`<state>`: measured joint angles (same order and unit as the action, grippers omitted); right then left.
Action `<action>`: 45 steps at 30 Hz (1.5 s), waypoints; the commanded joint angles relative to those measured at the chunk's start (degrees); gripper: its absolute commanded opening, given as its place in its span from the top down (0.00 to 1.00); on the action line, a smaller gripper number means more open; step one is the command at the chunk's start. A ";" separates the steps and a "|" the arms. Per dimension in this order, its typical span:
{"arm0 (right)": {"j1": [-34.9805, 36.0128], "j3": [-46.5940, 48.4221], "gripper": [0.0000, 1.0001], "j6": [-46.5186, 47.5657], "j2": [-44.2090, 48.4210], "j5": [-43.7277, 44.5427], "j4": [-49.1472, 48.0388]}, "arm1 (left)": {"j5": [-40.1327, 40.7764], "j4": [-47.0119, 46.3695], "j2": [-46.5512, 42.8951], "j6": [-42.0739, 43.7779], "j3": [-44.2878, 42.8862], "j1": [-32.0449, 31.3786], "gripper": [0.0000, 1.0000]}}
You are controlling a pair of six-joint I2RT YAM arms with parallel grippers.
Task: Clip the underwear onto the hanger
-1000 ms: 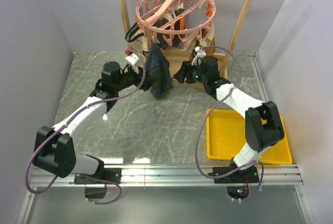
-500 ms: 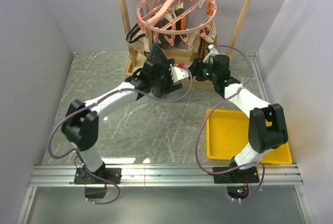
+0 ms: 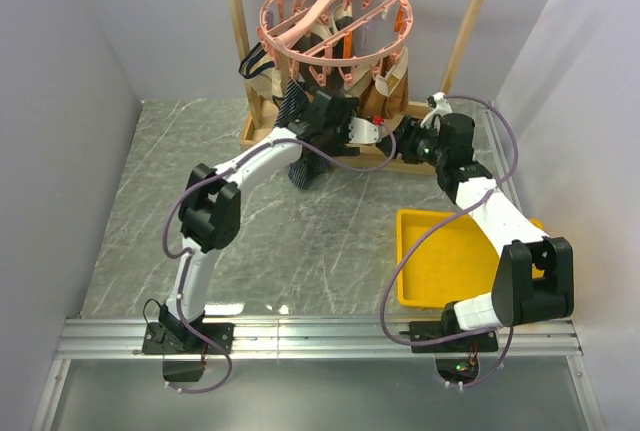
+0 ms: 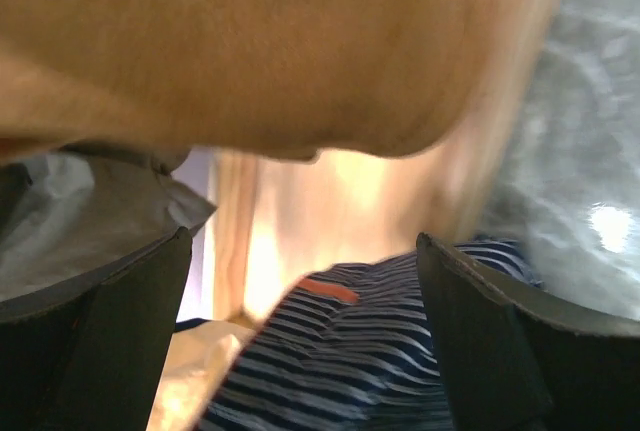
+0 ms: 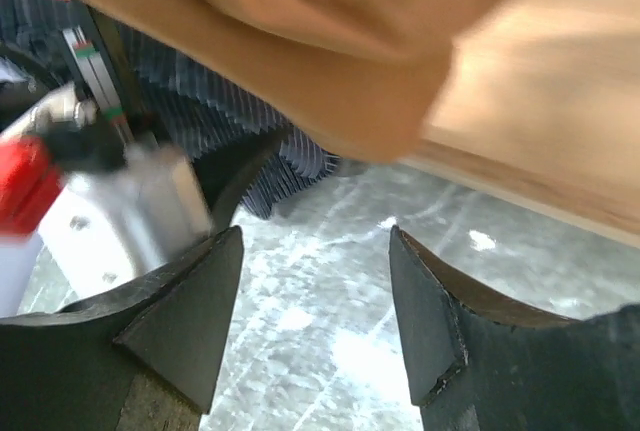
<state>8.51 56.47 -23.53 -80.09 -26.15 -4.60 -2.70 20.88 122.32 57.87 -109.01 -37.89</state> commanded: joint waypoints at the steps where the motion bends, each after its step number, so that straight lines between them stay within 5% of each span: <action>1: -0.52 -0.83 0.32 0.06 1.87 -2.24 0.12 | 6.74 7.12 4.05 4.35 -8.38 0.01 0.01; 7: -0.78 -0.83 0.32 0.24 2.22 -2.24 0.38 | 8.41 20.93 8.90 4.97 -16.84 0.10 0.05; 11: -0.87 -0.83 0.32 0.15 2.05 -2.41 0.29 | 7.71 25.87 6.54 4.27 -14.04 0.18 0.13; 14: -0.78 -0.92 0.32 0.06 2.05 -2.68 0.03 | 7.80 27.28 5.82 3.40 -12.81 0.53 0.31; 20: -0.87 -0.57 0.34 -0.38 1.09 -3.82 -0.76 | 3.15 22.03 -1.09 4.18 -6.50 1.15 0.99; 33: 1.15 0.75 0.40 -7.75 -3.84 -15.32 -4.97 | -28.75 -1.36 -34.33 13.15 32.33 4.92 1.00; 37: 3.95 -0.13 0.40 -12.86 -4.28 -20.69 -9.28 | -32.54 -7.87 -39.43 10.43 37.90 5.54 1.00; 45: 9.50 -4.26 0.40 -7.33 -0.94 -21.75 -16.31 | -37.72 -13.76 -39.97 1.39 36.86 7.30 1.00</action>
<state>16.93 53.36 -33.10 -83.70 -45.89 -14.63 -34.61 12.93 83.18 64.03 -70.91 -31.59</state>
